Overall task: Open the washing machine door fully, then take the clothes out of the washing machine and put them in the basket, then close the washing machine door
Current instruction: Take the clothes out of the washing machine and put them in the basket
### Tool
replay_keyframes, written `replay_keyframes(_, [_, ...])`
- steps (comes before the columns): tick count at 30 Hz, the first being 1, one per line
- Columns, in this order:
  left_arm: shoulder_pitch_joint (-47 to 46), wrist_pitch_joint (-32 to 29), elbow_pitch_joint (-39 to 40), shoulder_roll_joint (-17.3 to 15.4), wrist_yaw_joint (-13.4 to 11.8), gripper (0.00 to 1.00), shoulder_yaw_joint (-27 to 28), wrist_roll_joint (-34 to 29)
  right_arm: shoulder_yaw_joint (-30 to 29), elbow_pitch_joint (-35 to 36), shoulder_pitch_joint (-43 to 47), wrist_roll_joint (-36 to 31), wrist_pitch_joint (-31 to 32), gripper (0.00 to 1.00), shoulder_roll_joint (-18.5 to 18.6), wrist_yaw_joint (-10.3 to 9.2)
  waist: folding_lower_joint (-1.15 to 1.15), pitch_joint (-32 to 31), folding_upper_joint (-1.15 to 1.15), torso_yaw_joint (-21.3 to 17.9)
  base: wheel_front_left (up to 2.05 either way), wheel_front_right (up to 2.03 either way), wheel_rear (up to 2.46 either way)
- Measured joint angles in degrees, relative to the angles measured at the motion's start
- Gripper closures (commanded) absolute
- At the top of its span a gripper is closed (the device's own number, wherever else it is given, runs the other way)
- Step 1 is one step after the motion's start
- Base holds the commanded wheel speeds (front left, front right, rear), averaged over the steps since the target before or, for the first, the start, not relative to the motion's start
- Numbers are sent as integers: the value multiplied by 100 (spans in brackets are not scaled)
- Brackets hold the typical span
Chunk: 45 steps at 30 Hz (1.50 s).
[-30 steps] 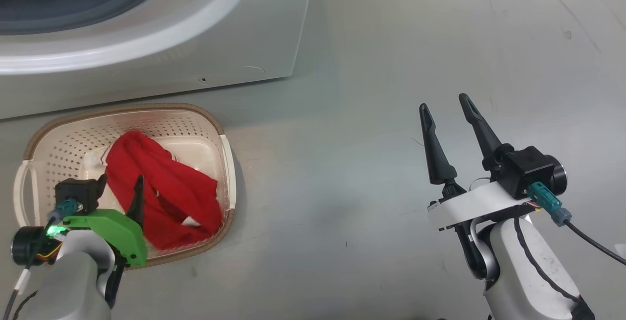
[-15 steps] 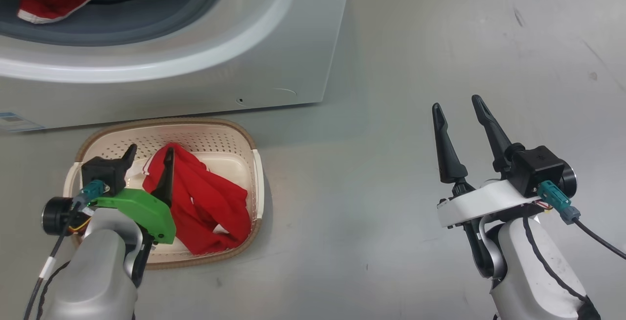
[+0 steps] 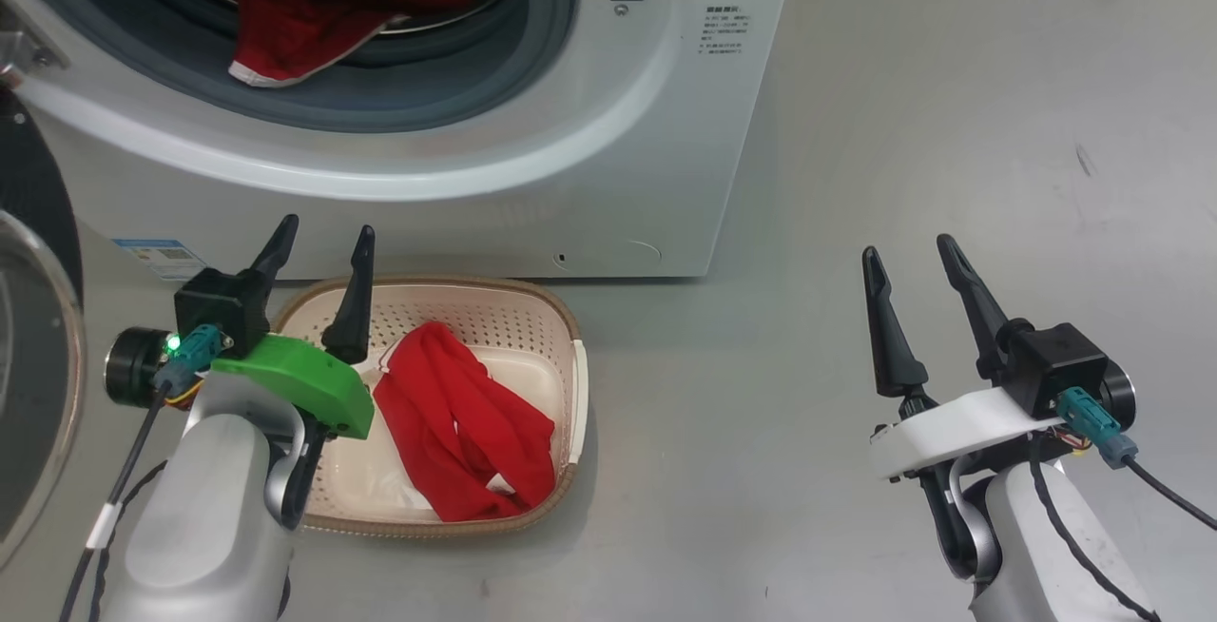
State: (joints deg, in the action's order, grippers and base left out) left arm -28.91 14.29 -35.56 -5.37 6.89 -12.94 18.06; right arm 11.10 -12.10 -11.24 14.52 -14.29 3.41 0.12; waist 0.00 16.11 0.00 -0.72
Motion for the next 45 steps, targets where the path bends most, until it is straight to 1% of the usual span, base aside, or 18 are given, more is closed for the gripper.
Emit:
replay_keyframes(4, [286,0,286,16,0,0,43,-47,1,-44,138,-1,0,0,-4,40,0,-205,0,140,0,0,0])
replay_keyframes(9, [625,0,621,15,-4,0,267,-48,4,-78,254,-1,0,0,-8,82,0,-434,0,256,0,0,0])
replay_keyframes(18, [1229,9,1122,25,-105,0,482,-100,15,-99,394,-1,0,0,-12,134,0,-738,0,317,0,0,0])
replay_keyframes(30, [1545,15,1560,56,-105,0,505,-201,-35,-14,471,0,0,0,-15,133,0,-750,0,295,0,0,0])
replay_keyframes(45, [1727,15,1868,105,-105,0,559,-255,-51,52,474,-1,0,0,-19,133,0,-696,0,242,0,0,0])
